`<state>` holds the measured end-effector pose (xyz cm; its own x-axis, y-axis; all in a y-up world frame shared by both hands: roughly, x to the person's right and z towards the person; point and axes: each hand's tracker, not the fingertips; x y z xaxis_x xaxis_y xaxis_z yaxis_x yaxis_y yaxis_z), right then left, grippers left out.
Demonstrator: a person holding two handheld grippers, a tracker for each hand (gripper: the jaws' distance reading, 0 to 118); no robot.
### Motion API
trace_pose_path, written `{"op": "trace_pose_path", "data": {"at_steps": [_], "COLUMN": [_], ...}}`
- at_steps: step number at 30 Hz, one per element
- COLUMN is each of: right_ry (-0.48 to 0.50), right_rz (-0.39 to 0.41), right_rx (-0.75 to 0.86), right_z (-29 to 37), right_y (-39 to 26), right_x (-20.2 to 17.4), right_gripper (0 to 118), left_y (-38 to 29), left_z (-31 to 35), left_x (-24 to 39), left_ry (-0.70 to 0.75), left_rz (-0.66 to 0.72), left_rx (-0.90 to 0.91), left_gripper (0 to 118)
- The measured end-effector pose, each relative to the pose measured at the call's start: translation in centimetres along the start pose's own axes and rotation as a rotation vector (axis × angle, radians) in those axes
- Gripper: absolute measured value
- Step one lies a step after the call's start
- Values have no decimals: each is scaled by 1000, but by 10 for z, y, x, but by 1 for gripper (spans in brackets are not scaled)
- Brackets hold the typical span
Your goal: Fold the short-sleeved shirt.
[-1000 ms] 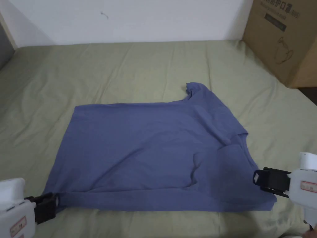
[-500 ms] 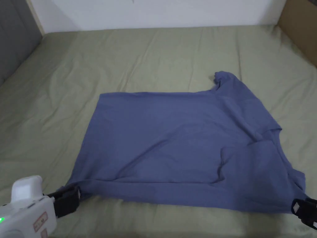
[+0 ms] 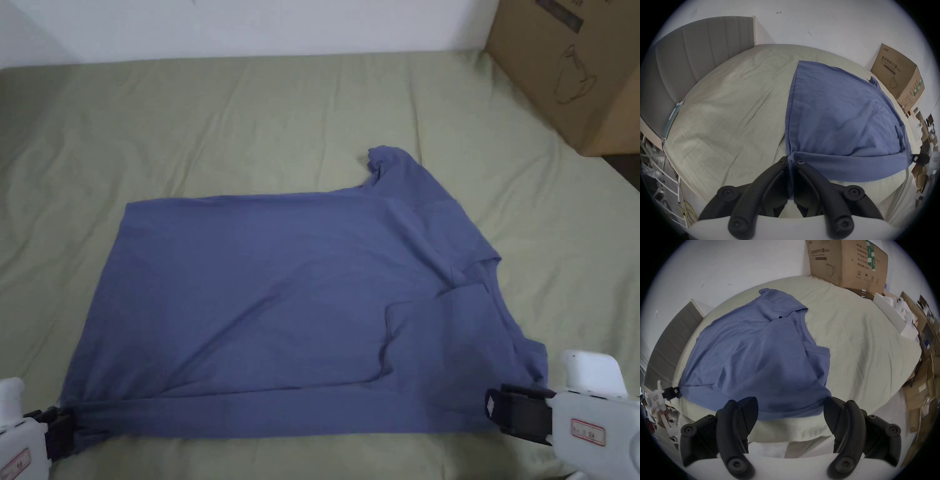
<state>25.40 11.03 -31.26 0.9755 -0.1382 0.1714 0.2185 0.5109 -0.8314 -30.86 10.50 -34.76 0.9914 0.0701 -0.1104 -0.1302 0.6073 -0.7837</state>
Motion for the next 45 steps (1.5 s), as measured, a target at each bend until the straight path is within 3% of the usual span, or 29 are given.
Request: {"op": "trace_pose_path", "data": {"at_steps": [2, 3, 5, 9, 17, 25, 26, 27, 28, 29, 30, 32, 36, 40, 41, 42, 43, 45], "right_ry": [-21, -35, -57, -40, 78, 45, 24, -7, -25, -21, -2, -6, 12, -2, -15, -14, -12, -65], "right_rz": [23, 30, 33, 44, -101, -157, -158, -131, -140, -140, -108, -89, -92, -71, -67, -60, -55, -123], "right_rx": [-14, -38, -87, -38, 33, 38, 27, -11, -16, -22, -66, -106, 7, 124, 142, 123, 118, 106], "right_z": [-9, -15, -22, -1, 27, -27, -39, -55, -67, -78, -86, -90, -54, 3, 13, 18, 23, 23], "right_y": [5, 7, 7, 5, 46, 140, 150, 158, 162, 165, 166, 168, 161, 135, 126, 115, 106, 83], "right_x": [2, 5, 8, 3, 9, -2, -3, -7, -10, -13, -15, -15, -9, -4, -4, -2, 0, 2], "right_gripper": [8, 5, 5, 5, 5, 5, 5, 12, 46, 77, 91, 91, 90, 78, 53, 18, 0, 0], "left_y": [0, 1, 1, 4, 36, 118, 127, 134, 137, 138, 139, 135, 117, 90, 82, 72, 64, 49], "left_z": [1, 1, 2, 9, 30, -24, -38, -53, -64, -76, -84, -89, -59, -13, -4, 4, 7, 6], "left_x": [-4, -4, -6, -2, 1, 16, 20, 23, 25, 27, 26, 19, -1, -19, -24, -28, -29, -33], "left_ry": [-10, -16, -14, 1, -3, -13, -10, -5, 7, 15, 37, 15, -5, 12, 2, 0, -3, 17], "left_rz": [39, 57, 55, 17, -40, -95, -116, -140, -135, -138, -139, -133, -44, -24, -3, 16, 34, 45], "left_rx": [1, 2, 1, 4, 46, 31, 12, -18, -28, -59, -102, -163, -73, -23, -8, 4, 4, -10], "left_gripper": [4, 4, 4, 4, 4, 6, 22, 49, 84, 105, 102, 101, 100, 67, 32, 0, 0, 0]}}
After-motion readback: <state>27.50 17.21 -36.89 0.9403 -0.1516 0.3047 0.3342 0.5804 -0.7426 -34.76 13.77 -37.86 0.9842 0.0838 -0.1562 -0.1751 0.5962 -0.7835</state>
